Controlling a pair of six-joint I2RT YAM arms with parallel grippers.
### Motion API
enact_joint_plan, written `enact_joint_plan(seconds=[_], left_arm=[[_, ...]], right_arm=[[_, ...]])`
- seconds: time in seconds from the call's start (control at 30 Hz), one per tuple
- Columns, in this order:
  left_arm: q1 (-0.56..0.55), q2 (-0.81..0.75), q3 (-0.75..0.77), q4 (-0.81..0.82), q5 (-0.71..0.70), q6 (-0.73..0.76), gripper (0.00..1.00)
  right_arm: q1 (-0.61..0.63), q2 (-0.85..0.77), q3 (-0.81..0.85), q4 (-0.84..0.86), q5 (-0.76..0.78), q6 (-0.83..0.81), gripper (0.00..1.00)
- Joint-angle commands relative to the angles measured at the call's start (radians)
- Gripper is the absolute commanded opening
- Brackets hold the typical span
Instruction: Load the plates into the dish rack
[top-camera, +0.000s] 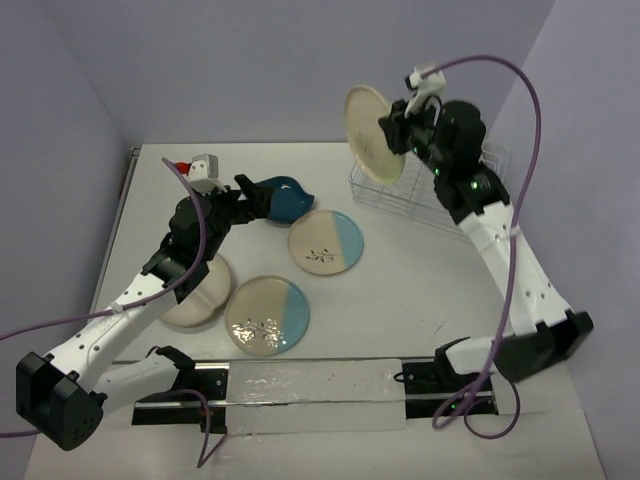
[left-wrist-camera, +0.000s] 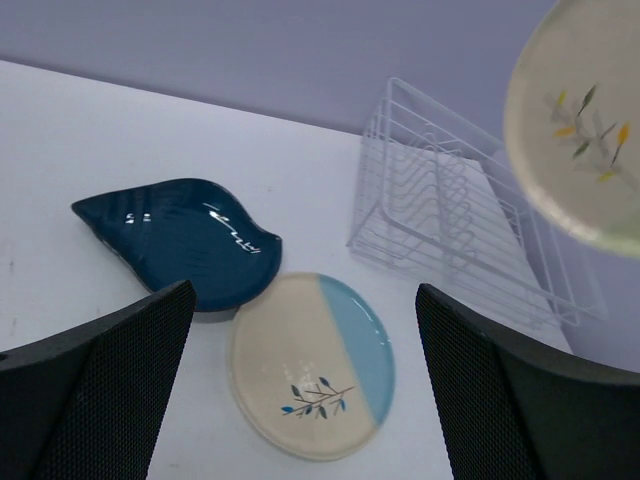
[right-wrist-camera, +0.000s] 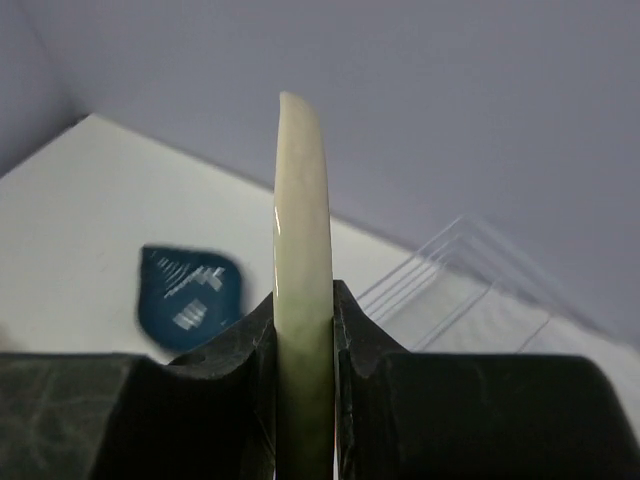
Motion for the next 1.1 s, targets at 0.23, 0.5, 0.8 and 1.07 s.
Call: enact_joint_plan(seconds=[0.23,0.5,0.8,1.07], left_arm=[[0.078,0.115,0.083,-0.011,-0.046,0.104,0.99],[0.096,0.191,0.103,-0.073,-0.039,0.112,0.99],[0.099,0.247,0.105,-0.058,0.002,0.123,0.99],[0.102,0.295,0.106,-0.025,0.049,0.123,0.99]], right_arm=[[-0.169,0.488,0.626,0.031,-0.279,-0.541,0.0],[-0.277,0.653,0.835,-0.108,-0.442,-0.79,0.0],[-0.295,0.655,0.775,-0.193,-0.381,-0.818,0.0],[-0.292,0.633,0.692,-0.225,-0.353,-0.68,0.0]])
